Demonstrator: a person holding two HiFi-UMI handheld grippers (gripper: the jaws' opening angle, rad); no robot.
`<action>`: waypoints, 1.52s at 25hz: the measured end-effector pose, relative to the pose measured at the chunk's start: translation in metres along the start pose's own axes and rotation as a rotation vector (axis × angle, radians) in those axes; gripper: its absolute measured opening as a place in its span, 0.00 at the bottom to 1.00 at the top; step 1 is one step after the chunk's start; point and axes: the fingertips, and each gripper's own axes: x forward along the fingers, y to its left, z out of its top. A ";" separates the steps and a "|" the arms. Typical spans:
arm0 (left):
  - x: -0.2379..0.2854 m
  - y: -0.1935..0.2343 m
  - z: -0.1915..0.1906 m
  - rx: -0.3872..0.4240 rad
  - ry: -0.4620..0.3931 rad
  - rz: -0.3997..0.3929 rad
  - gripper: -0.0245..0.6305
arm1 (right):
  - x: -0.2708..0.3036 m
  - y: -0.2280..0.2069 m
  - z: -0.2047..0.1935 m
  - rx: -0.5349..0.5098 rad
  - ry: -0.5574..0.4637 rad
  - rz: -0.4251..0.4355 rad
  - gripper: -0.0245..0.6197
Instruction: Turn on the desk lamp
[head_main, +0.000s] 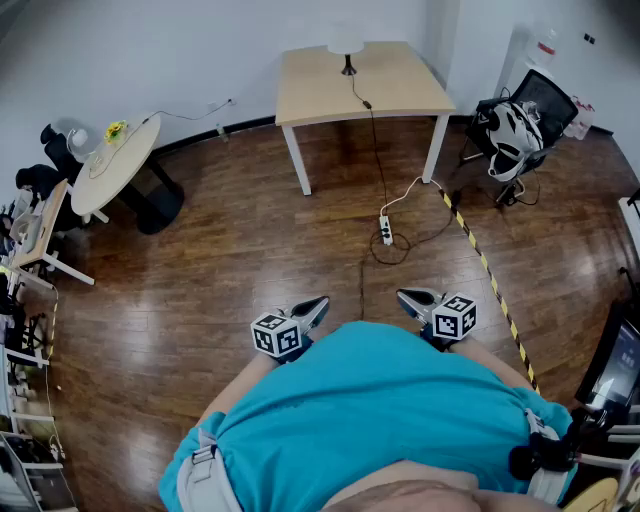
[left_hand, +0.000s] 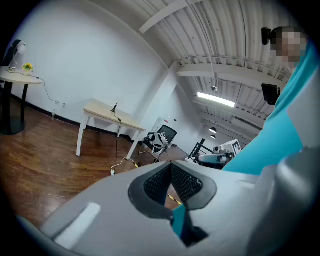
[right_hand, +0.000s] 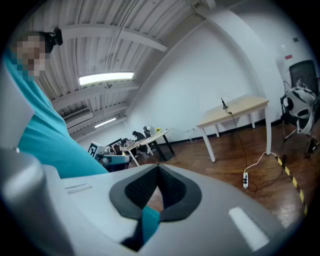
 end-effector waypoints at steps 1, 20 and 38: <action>0.005 -0.003 -0.002 0.004 -0.001 0.002 0.04 | -0.005 -0.004 0.000 0.001 0.000 0.002 0.04; 0.093 -0.026 -0.036 -0.036 0.032 0.113 0.04 | -0.044 -0.099 -0.008 0.007 0.051 0.120 0.04; -0.074 0.190 0.042 -0.149 0.000 -0.012 0.04 | 0.227 0.024 0.039 -0.087 0.131 0.060 0.04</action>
